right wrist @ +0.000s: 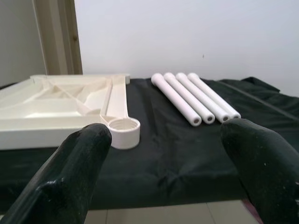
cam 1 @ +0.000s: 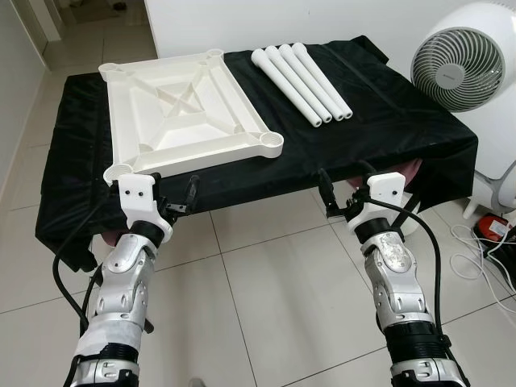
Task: Building children table
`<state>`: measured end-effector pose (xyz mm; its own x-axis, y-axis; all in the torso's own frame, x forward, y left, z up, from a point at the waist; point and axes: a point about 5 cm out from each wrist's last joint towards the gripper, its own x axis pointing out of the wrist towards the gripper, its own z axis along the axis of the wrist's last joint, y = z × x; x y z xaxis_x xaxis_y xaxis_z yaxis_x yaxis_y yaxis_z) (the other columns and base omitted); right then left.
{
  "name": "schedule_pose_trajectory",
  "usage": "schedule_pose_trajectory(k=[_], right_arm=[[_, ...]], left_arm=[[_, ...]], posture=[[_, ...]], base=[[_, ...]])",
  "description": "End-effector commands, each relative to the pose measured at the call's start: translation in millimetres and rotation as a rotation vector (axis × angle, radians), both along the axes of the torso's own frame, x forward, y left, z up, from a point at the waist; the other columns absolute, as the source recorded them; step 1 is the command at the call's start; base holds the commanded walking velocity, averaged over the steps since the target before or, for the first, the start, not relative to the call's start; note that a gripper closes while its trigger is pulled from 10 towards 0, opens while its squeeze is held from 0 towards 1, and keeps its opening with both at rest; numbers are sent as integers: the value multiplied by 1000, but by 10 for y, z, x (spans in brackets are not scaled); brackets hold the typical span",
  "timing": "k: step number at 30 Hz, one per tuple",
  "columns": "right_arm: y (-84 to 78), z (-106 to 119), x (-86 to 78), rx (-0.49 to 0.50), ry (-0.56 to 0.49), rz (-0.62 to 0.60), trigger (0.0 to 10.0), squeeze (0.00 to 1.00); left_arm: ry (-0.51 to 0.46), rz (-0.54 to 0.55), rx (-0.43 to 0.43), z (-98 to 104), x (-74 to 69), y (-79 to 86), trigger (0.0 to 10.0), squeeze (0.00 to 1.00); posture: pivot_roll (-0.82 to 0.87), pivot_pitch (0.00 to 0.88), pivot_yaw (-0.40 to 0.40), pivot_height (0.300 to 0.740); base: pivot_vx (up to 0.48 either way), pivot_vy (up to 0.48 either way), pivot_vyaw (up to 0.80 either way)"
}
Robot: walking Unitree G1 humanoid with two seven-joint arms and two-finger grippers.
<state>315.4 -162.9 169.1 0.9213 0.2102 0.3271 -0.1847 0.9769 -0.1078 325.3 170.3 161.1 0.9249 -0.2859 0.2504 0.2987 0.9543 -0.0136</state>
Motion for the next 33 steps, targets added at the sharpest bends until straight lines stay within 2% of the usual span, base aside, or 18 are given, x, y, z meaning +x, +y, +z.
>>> schedule_pose_trajectory(k=[1,10,18,33], right_arm=[[11,82,13,5,-32,1,10000,0],[-39,66,0,6,-21,-25,10000,0],[32,13,10,11,0,-18,10000,0],[24,9,30,-5,8,-9,10000,0]], left_arm=[[-6,61,-9,53,20,-3,10000,0],[10,51,-13,11,-58,-32,10000,0],[15,66,-24,18,-53,7,10000,0],[20,68,-25,18,-53,-16,10000,0]], posture=[[-59,3,50,740],[-63,30,63,740],[-69,43,63,740],[-67,36,51,740]], base=[[0,0,0],[0,0,0],[253,0,0],[272,0,0]])
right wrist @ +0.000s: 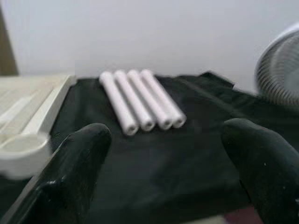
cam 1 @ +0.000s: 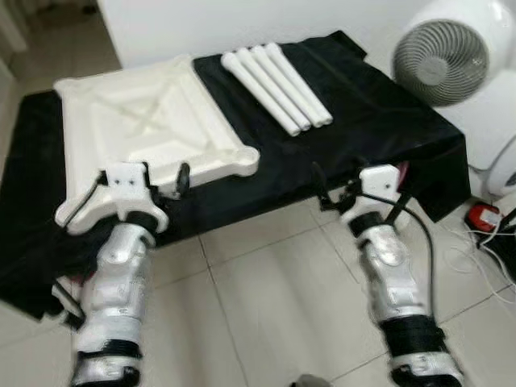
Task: Building children table
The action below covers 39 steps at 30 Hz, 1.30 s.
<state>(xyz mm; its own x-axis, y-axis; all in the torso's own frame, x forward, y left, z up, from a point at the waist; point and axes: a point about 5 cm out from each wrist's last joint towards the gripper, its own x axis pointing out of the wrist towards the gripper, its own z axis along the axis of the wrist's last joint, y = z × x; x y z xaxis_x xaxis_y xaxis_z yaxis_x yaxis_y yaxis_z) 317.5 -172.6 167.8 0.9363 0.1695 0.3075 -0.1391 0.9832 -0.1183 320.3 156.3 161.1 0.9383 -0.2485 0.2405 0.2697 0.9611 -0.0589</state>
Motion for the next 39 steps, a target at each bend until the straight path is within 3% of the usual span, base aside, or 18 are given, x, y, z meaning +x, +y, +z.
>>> schedule_pose_trajectory(k=[1,16,27,39], right_arm=[[120,20,10,10,-10,40,10000,0],[96,12,2,11,-8,33,10000,0],[73,20,-7,2,-13,22,10000,0],[63,19,-7,-4,-9,9,10000,0]], left_arm=[[-1,39,15,18,-1,124,10000,0],[4,44,19,23,11,127,10000,0],[9,42,18,25,13,128,10000,0],[12,43,19,38,28,135,10000,0]], posture=[[-67,36,51,740],[-68,29,53,740],[-71,41,62,740],[-73,48,70,740]], base=[[266,0,0],[255,0,0],[0,0,0],[0,0,768]])
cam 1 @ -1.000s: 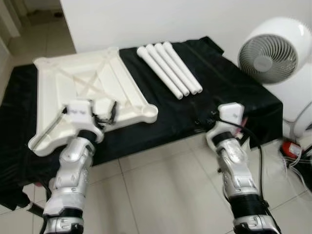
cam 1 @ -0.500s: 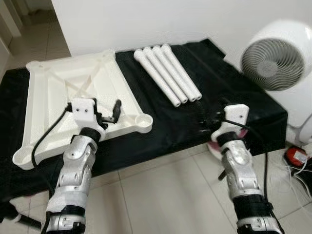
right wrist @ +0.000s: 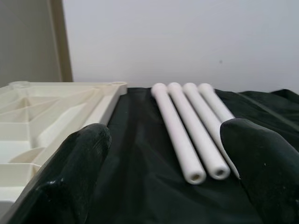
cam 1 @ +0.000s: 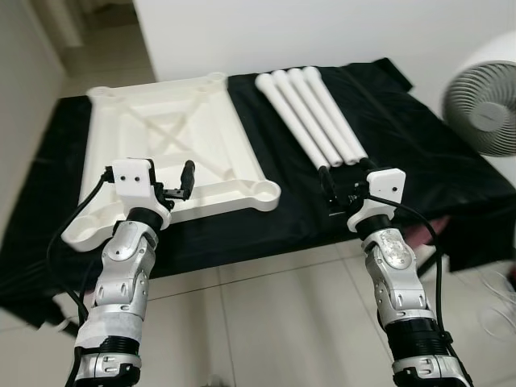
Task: Building children table
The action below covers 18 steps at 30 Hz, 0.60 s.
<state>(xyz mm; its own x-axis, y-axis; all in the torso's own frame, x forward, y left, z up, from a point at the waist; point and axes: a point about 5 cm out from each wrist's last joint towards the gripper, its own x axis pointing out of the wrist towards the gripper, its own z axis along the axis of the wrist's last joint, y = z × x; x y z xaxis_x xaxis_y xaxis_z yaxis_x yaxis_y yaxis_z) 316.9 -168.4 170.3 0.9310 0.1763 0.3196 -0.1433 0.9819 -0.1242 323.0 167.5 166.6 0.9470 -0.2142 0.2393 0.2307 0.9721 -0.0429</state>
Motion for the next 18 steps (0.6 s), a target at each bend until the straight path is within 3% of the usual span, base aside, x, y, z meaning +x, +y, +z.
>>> schedule_pose_trajectory(k=[1,18], right_arm=[[13,-8,0,12,4,-1,10000,0],[-13,-17,5,13,9,-24,10000,0]], left_arm=[[14,2,4,-16,2,21,10000,0],[16,-12,1,-9,7,7,10000,0]], posture=[[-73,48,70,740],[-73,50,74,740]], base=[[0,0,0],[0,0,0]])
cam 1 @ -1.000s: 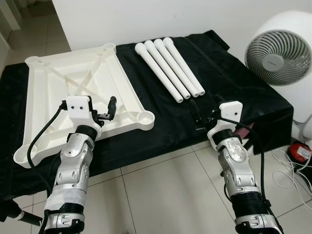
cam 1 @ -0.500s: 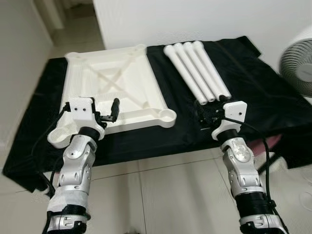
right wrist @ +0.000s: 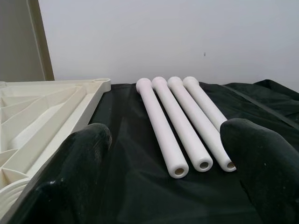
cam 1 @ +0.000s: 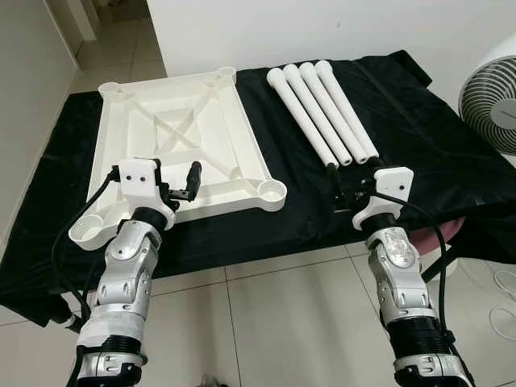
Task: Building children table
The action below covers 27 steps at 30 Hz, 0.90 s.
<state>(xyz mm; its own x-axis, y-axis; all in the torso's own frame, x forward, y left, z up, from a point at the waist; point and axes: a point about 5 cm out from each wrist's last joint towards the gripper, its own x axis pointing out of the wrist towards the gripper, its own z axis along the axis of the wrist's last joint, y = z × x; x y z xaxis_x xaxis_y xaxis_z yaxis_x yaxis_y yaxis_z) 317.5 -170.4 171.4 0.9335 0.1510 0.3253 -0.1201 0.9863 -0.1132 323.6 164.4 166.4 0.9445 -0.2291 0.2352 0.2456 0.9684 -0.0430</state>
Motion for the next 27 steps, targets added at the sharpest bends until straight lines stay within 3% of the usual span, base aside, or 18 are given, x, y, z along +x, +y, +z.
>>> schedule_pose_trajectory(k=[1,23,27], right_arm=[[7,-28,-1,1,13,-1,10000,0],[-9,-41,4,-4,18,-18,10000,0],[-15,-39,10,3,22,-20,10000,0]], left_arm=[[12,3,1,-6,1,38,10000,0],[11,1,1,-11,4,37,10000,0],[19,-5,-12,-14,9,25,10000,0]], posture=[[-73,50,74,740],[-77,45,75,740],[-78,47,73,740]], base=[[0,0,0],[322,0,0],[0,0,0]])
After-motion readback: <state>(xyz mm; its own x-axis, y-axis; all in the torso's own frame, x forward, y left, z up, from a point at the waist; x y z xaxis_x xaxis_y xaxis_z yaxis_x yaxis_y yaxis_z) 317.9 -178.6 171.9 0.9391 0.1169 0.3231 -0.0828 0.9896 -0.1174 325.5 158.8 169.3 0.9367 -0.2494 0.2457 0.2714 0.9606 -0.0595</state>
